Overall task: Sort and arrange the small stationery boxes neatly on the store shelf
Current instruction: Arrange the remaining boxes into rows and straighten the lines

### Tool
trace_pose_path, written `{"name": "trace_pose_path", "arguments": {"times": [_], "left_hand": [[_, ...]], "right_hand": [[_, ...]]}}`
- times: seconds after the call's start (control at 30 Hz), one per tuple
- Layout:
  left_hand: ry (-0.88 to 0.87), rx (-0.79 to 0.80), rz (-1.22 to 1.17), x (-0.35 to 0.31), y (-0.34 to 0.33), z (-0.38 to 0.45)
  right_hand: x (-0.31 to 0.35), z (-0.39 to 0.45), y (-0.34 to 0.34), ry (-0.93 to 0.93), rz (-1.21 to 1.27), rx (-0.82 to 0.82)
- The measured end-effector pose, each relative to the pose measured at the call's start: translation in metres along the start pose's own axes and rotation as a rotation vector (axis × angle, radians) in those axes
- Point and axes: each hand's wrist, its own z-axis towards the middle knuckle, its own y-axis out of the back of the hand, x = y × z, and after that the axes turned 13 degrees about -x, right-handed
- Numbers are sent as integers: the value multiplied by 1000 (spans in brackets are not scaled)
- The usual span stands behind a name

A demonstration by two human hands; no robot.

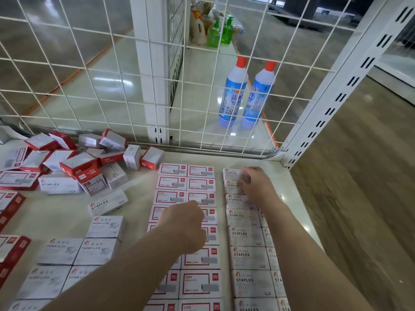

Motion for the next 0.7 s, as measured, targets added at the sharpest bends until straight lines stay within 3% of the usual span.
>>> {"name": "trace_pose_path", "arguments": {"times": [0.4, 0.7], "left_hand": [[19, 10, -27, 1, -1, -1], [2, -3, -16, 0, 0, -2]], "right_hand": [[10, -3, -2, -7, 80, 18], [24, -7, -14, -63, 44, -93]]}}
